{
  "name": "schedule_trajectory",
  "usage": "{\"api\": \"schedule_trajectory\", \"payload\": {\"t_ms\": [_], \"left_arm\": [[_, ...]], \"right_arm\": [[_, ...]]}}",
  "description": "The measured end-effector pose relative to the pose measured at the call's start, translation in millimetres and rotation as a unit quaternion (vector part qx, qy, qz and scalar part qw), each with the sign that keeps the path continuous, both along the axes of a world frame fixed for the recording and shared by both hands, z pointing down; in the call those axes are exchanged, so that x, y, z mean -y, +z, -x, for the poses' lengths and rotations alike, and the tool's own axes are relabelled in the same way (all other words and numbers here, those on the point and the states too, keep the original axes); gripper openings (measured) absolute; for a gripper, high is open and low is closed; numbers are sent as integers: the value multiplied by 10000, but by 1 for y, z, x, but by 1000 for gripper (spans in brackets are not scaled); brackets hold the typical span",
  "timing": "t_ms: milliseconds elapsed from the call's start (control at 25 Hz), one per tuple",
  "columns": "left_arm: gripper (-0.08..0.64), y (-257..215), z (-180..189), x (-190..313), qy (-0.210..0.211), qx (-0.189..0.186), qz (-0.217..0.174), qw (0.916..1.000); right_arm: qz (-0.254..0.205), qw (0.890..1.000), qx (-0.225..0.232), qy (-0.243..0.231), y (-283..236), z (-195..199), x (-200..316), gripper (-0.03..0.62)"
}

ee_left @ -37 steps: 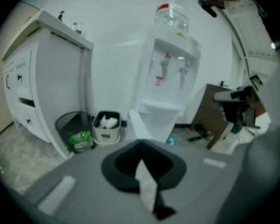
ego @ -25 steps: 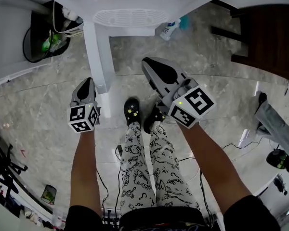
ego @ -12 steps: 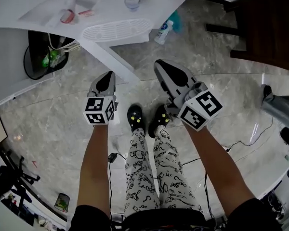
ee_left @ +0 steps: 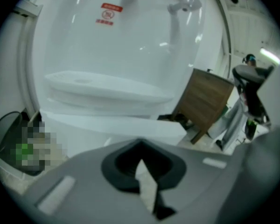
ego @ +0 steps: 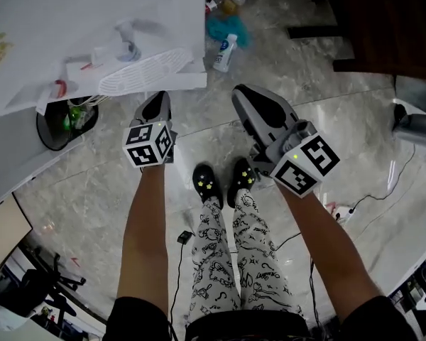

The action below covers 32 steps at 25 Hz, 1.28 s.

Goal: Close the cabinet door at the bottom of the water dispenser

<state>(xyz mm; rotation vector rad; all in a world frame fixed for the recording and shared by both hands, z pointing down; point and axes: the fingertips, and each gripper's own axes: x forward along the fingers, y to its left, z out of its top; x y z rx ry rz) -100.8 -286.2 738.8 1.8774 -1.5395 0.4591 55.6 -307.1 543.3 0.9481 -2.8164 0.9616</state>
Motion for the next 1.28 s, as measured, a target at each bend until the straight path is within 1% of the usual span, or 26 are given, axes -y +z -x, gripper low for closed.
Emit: {"api": "schedule_trajectory", "payload": {"t_ms": [160,320,480,600,720,800,920,1000,1040,1120,1160,1280], "left_arm": [[-2,-2,0,18,41,74,1,10000],[-2,-2,0,32,-153,65,19,9999],[-2,-7,4,45,-501,-74,-58,9987],[0,-15,0,44,-662,-300,-121,9973],[-2,-25,-17,21,-807,-573,-195,9949],[-2,-41,-24,-4,-960,-539,-282,9935],[-2,-84,-27,-40,-1289,-428,-548,9892],[-2,-121,-30,-64,-1403,-511,-727,9861],[-2,-142,-35,-75,-1301,-543,-794,9868],[0,-189,-50,-92,-862,-491,-948,9905],[-1,-216,-56,-96,-638,-442,-1084,9911],[-2,-302,-68,-100,-60,-267,-1620,9864]], "right_arm": [[-102,9999,124,21,-6,-9,2,17],[-104,9998,158,25,-3,-16,1,15],[-122,9998,167,19,-4,-20,5,17],[-117,9998,129,21,-6,-25,6,17],[-122,9998,121,95,-10,-29,5,17],[-140,9996,179,141,-16,-26,0,17],[-232,9994,208,132,-35,-23,-14,17],[-311,9993,199,95,-55,-23,-31,17],[-351,9992,205,62,-68,-23,-41,17],[-462,9987,218,-55,-100,-26,-62,17],[-540,9982,218,-134,-118,-27,-71,17],[-695,9966,355,-278,-179,-29,-91,17]]}}
